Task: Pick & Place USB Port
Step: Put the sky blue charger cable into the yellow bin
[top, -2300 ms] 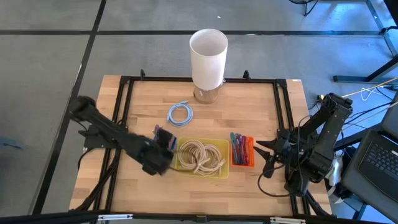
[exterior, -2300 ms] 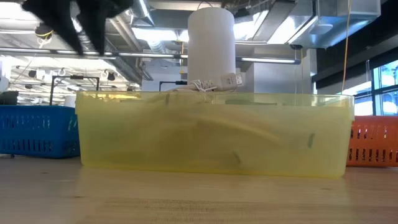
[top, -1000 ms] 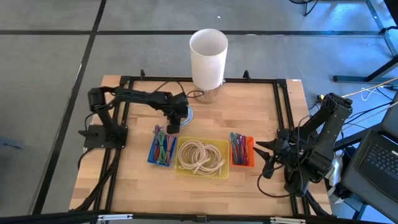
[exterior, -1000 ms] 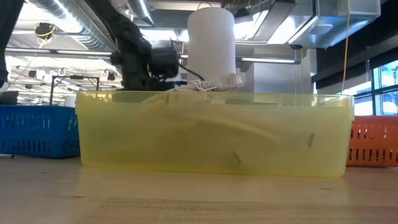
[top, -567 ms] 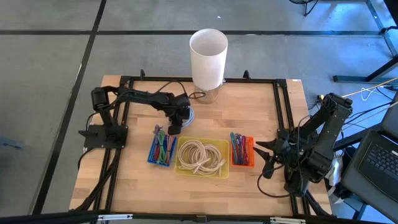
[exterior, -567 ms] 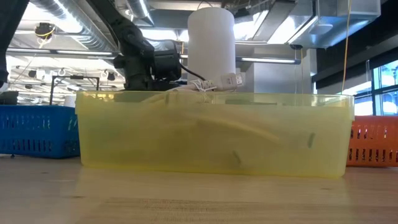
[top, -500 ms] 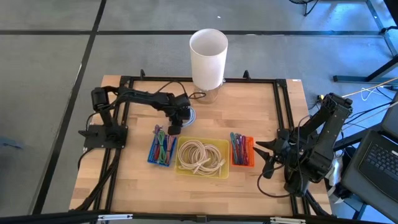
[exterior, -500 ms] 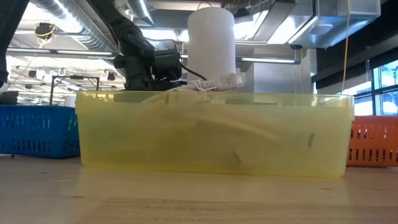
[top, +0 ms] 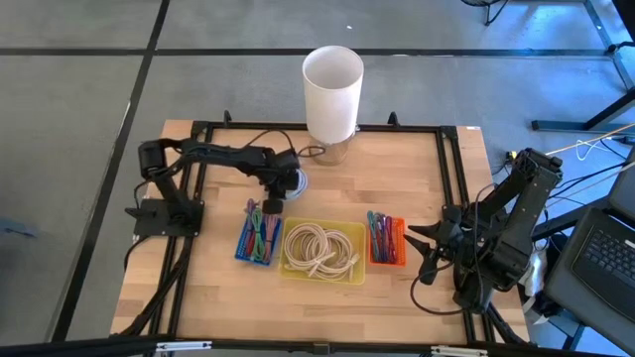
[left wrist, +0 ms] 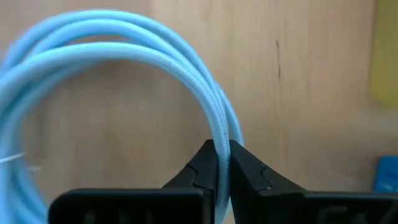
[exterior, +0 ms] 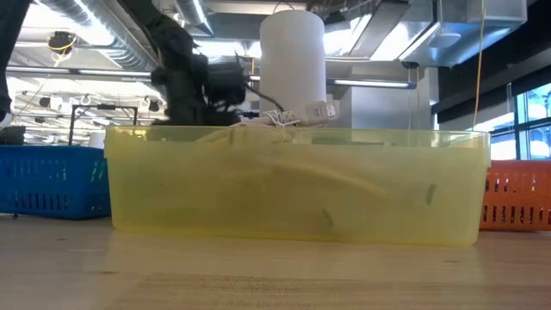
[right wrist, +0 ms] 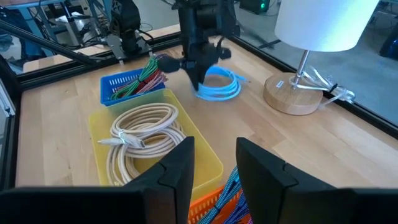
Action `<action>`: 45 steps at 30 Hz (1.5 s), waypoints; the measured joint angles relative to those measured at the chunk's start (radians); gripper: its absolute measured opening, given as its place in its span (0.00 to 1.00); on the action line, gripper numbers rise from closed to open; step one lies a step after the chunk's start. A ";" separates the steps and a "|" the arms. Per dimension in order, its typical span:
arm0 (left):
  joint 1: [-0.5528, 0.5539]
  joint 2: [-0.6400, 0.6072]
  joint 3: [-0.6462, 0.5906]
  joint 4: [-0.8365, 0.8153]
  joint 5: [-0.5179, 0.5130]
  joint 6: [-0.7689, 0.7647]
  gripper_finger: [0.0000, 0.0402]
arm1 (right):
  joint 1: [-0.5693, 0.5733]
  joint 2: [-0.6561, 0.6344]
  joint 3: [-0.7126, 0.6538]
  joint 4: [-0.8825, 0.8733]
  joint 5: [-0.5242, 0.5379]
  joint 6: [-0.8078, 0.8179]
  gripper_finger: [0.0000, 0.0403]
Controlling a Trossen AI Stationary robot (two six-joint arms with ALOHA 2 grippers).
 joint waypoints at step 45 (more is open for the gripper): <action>-0.608 0.202 0.652 -0.244 -0.021 0.087 0.03 | 0.000 0.000 0.000 0.034 -0.023 0.000 0.30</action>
